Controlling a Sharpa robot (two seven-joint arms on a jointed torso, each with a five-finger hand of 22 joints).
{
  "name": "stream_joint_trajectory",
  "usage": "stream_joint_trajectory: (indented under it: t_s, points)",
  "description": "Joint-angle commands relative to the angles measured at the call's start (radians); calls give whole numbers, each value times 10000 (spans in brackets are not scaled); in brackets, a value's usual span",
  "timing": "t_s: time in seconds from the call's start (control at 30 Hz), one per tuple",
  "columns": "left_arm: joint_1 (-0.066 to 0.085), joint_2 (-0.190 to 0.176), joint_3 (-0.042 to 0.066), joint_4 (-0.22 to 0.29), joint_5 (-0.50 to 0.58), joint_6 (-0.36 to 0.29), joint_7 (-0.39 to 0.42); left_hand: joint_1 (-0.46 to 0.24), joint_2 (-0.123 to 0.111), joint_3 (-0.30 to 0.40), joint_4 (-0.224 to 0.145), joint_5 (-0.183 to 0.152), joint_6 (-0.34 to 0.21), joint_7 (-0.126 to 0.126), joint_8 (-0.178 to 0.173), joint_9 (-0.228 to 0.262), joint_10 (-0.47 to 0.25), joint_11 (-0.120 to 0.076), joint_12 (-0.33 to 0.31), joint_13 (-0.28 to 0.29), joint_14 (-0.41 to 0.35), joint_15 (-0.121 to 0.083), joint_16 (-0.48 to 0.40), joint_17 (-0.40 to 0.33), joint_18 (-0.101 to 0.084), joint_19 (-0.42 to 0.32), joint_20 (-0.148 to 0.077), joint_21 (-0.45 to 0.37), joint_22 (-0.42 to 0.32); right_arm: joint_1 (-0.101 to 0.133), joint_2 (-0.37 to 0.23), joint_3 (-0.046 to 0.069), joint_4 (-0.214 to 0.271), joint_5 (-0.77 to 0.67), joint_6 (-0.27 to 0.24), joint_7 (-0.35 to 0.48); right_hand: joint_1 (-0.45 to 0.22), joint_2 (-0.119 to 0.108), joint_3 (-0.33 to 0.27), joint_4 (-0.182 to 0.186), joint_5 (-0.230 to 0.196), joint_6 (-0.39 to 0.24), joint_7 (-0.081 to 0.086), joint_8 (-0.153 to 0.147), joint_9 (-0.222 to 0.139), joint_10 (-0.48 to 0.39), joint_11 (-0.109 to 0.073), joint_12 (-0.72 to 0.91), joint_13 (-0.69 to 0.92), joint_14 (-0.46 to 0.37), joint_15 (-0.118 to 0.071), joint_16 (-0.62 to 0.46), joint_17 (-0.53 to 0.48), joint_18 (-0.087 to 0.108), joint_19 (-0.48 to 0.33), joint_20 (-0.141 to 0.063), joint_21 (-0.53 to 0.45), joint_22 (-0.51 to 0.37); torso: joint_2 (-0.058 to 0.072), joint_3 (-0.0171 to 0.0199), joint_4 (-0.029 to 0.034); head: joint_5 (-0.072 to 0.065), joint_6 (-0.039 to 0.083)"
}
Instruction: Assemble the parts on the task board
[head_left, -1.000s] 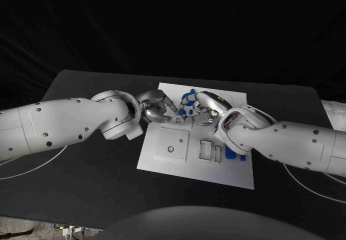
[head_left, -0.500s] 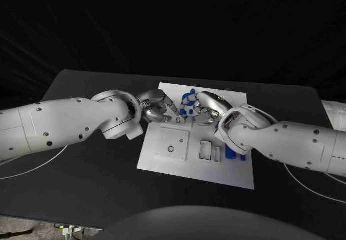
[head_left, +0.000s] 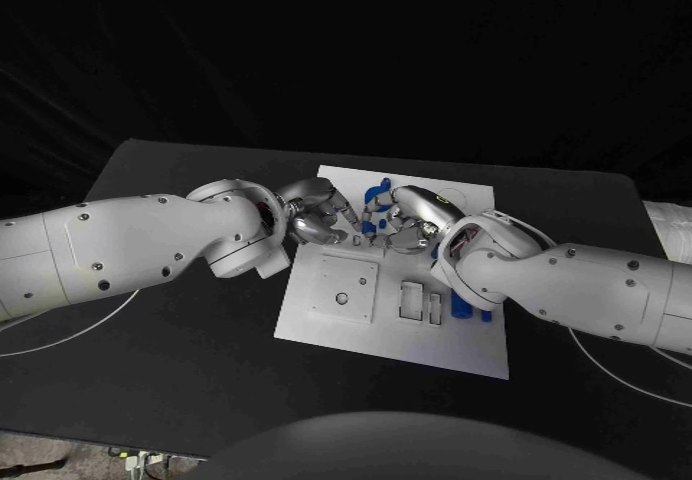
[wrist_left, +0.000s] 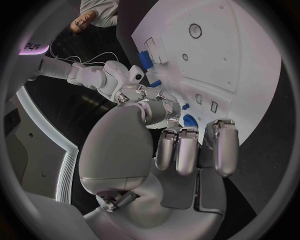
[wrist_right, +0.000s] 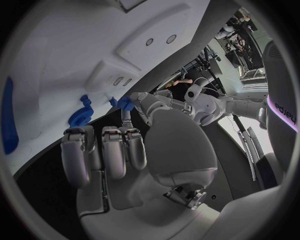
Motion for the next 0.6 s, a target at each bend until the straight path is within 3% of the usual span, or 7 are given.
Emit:
stream_joint_trajectory:
  t_s: [0.03,0.37,0.6]
  points:
    - [-7,55,6,44,101,37,232,-40,9,53,-35,62,-55,42,-75,-11,1040,94,29,2629,1051,10,25,2634,-9,183,35,49,2235,-2,31,9,38,-117,202,28,-18,81,42,10,-59,53,-50,23,1414,1041,70,39,2630,1077,60,35,2634,6,656,28,-65,2438,2,4,6,-21,1]
    - [-17,76,6,46,105,85,242,-35,8,54,-46,62,-101,53,-128,-33,1040,101,29,2629,1051,17,25,2634,-9,182,39,47,2234,-6,27,9,39,-119,164,32,-24,80,44,12,-72,39,-44,6,1417,1041,75,39,2630,1077,63,35,2634,8,651,30,-71,2435,2,-3,5,-32,1]
    - [-19,41,6,48,106,31,157,-37,69,18,-44,55,331,-7,44,27,1040,62,29,2629,1051,-1,25,2634,-9,189,34,53,2237,-9,6,9,16,-79,59,114,-26,81,47,12,-77,32,-42,-2,1418,1041,77,39,2630,1077,65,35,2634,7,653,31,-69,2436,-3,-3,13,-10,1]
